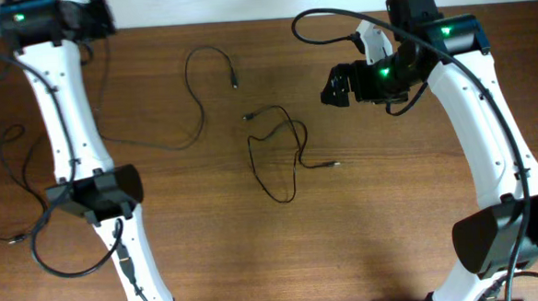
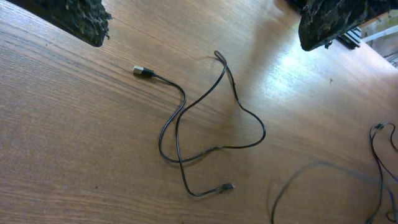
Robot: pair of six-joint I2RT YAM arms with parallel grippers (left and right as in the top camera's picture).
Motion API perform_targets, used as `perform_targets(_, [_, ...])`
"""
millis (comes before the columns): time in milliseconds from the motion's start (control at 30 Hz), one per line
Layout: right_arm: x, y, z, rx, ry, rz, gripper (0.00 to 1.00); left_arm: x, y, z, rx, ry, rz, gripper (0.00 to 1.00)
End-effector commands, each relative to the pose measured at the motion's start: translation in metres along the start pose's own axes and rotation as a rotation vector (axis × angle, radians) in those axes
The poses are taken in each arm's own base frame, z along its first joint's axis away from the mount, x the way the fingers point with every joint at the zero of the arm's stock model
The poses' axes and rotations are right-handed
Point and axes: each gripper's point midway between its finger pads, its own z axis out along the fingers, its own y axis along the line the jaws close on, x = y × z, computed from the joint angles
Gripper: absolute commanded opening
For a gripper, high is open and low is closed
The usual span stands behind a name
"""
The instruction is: Untangle cables
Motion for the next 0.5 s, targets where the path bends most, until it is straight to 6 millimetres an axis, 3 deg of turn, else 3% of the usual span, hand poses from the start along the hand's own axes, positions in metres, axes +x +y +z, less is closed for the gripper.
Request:
perform_targets(0, [0.001,0.002,0.0,0.007,-0.001,-0.018,0.99,0.054,-0.081,0.018,0.155,0.193,0.203,0.0])
perform_targets(233, [0.004,0.001,0.0,0.008,0.013,-0.011,0.99,0.131,-0.192,0.116,0.266,0.331,0.352,0.05])
perform_targets(300, [0.004,0.001,0.0,0.008,0.013,-0.011,0.99,0.148,-0.204,0.139,0.223,0.34,0.393,0.04])
perform_targets(367, [0.004,0.001,0.0,0.008,0.013,-0.011,0.99,0.158,-0.208,0.165,0.125,0.326,0.384,0.11])
perform_targets(467, [0.004,0.001,0.0,0.008,0.013,-0.011,0.99,0.173,-0.218,0.191,0.109,0.312,0.399,0.13])
